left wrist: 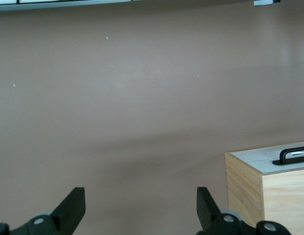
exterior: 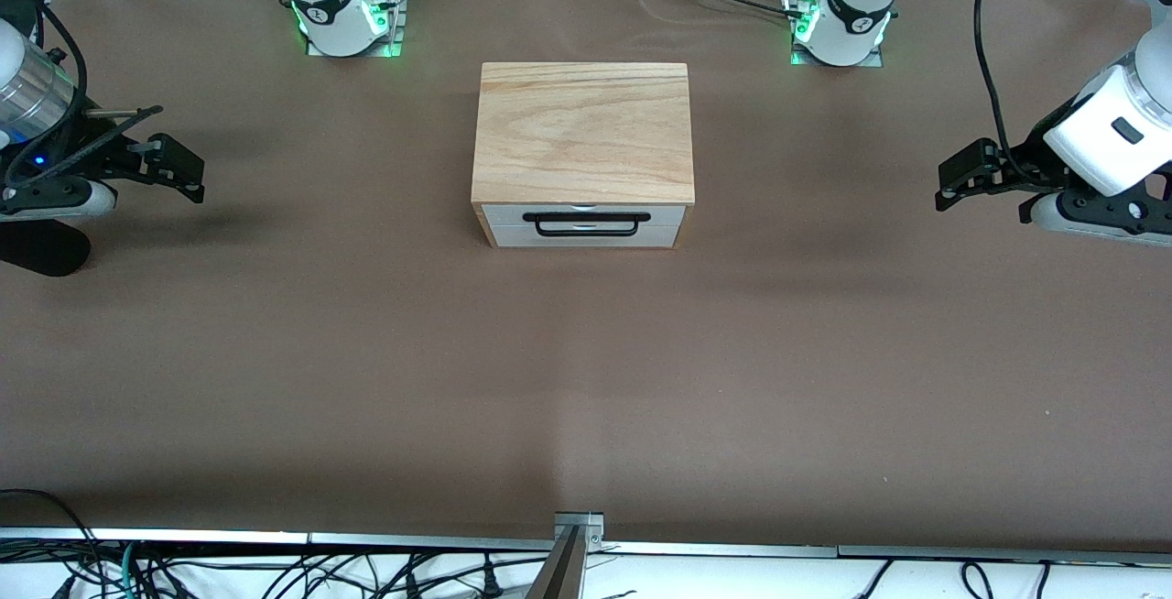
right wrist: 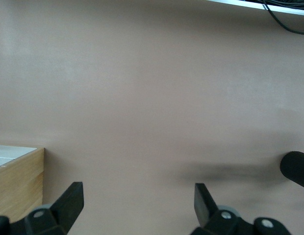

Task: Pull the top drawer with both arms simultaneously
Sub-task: 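Raise both grippers from rest and turn them toward the wooden box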

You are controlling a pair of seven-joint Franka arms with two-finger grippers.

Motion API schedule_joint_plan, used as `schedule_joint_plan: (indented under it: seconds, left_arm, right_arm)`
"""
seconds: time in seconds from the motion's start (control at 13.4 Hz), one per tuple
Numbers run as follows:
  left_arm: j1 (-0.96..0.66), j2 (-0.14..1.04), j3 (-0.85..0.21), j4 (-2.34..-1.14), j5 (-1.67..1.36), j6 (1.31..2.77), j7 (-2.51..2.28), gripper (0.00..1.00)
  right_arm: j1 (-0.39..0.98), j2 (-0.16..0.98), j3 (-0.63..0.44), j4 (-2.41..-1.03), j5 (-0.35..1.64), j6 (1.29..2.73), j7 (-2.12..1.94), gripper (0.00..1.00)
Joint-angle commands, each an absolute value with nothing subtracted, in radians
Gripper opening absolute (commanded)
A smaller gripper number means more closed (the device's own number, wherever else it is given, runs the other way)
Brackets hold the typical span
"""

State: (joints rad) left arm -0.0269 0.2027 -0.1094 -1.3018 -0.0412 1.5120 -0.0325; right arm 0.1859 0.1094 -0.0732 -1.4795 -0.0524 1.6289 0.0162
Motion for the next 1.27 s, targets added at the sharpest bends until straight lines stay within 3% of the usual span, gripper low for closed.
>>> schedule_joint_plan:
  seconds: [0.0, 0.6, 0.89, 1.19]
  left_arm:
    - [-0.025, 0.196, -0.127, -1.307, -0.063, 1.502, -0.02, 1.0]
    - [-0.014, 0.196, -0.16, -1.308, -0.049, 1.5, -0.023, 1.0]
    - [-0.006, 0.198, -0.158, -1.308, -0.051, 1.502, -0.025, 1.0]
    - [-0.023, 0.279, -0.16, -1.315, -0.048, 1.502, -0.025, 1.0]
  right_arm:
    - [0.19, 0.106, -0.063, -1.476, -0.058, 1.615, -0.005, 1.0]
    - [0.209, 0.126, -0.032, -1.488, 0.009, 1.614, -0.026, 1.0]
    - [0.221, 0.178, -0.032, -1.488, 0.122, 1.614, -0.035, 1.0]
    - [0.239, 0.265, -0.031, -1.494, 0.325, 1.609, -0.066, 1.0]
